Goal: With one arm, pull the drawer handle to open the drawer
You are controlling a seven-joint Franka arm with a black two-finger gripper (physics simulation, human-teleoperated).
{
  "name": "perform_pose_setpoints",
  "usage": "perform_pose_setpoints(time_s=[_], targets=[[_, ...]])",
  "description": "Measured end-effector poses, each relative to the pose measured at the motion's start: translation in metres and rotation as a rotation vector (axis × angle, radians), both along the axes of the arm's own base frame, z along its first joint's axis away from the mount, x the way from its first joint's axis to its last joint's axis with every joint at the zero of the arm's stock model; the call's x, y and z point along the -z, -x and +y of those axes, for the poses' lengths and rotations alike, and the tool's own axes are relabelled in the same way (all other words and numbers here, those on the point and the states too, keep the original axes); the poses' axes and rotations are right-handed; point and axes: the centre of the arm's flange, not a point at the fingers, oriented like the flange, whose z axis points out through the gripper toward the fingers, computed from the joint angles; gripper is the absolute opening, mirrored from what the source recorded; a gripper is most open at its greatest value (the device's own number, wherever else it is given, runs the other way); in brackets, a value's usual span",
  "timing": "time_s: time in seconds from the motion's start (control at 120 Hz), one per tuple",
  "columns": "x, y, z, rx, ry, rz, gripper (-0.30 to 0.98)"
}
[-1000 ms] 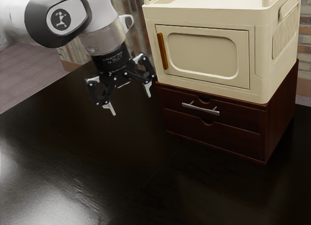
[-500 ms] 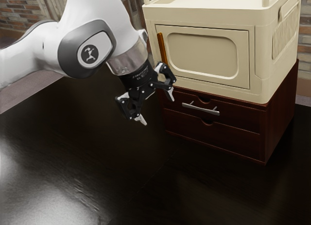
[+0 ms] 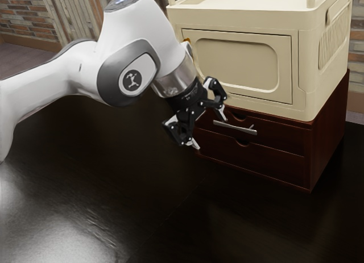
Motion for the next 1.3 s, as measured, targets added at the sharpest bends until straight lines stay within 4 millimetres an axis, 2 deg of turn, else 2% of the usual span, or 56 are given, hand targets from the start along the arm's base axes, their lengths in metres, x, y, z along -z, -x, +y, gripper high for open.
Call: perform_pose_setpoints(time_s=[0.15, 0.225, 0.425, 0.608, 0.85, 1.033, 1.3], targets=[[0.011, -0.013, 0.034, -0.074, 0.008, -0.009, 0.57], [0.012, -0.016, 0.041, -0.092, 0.011, -0.017, 0.54], [0.015, -0.02, 0.028, -0.085, 0.019, -0.037, 0.5], [0.02, -0.026, 0.032, -0.1, 0.023, -0.046, 0.44], [0.023, -0.035, 0.026, -0.096, 0.027, -0.059, 0.37], [0.03, -0.049, 0.016, -0.084, 0.032, -0.06, 0.35], [0.036, -0.056, 0.018, -0.091, 0.035, -0.058, 0.33]])
